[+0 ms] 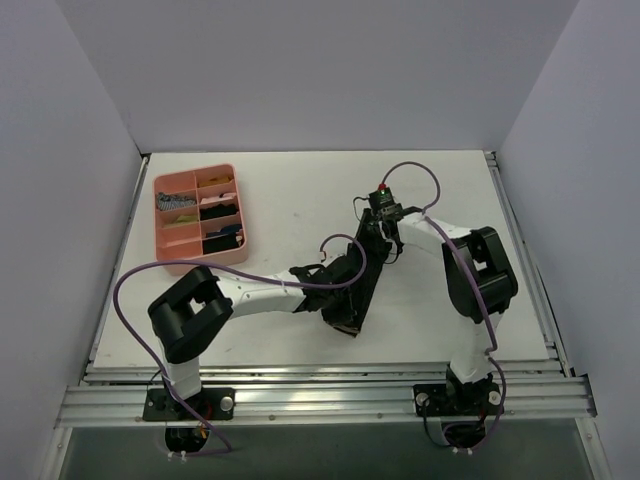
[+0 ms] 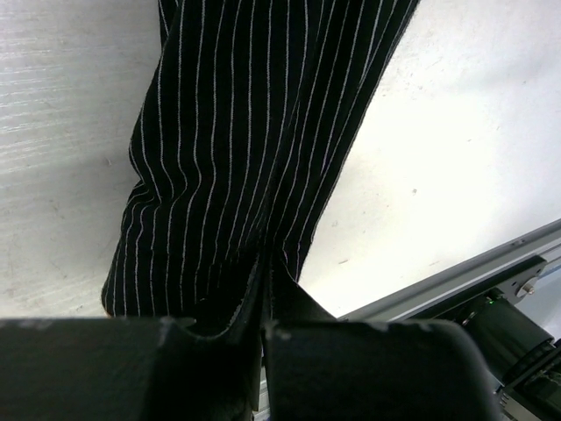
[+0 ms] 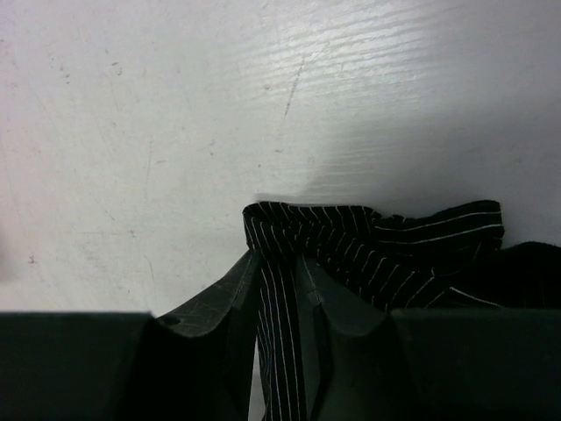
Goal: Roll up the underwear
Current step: Fold the underwear, then roll the underwear
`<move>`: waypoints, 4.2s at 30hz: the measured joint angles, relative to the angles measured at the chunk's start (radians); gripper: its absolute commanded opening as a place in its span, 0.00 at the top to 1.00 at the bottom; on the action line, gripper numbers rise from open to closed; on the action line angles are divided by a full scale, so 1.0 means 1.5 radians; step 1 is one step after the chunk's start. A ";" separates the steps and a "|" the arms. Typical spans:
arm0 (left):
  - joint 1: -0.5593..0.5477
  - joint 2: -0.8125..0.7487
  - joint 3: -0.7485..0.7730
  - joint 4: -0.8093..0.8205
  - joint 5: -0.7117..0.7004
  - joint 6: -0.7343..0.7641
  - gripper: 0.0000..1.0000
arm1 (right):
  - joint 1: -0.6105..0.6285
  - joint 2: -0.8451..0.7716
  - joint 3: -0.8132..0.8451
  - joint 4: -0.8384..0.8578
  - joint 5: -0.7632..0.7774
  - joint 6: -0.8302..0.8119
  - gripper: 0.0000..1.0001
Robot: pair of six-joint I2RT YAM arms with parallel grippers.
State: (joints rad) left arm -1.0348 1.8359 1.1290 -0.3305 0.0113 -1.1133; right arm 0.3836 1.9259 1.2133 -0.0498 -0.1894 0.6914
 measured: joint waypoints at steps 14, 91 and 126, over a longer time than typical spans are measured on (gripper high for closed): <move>-0.003 0.016 0.046 -0.063 -0.002 0.040 0.76 | -0.026 -0.153 -0.043 -0.064 0.058 -0.030 0.79; 0.182 -0.067 -0.148 0.075 0.250 0.117 0.48 | 0.251 -0.481 -0.432 -0.093 0.043 0.213 0.57; 0.194 -0.120 -0.192 0.090 0.266 0.109 0.34 | 0.237 -0.531 -0.602 0.131 -0.014 0.215 0.97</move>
State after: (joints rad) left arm -0.7444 1.6558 0.8413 -0.1963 0.4103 -0.9501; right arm 0.7387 1.1294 0.3103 0.1463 -0.2108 1.0134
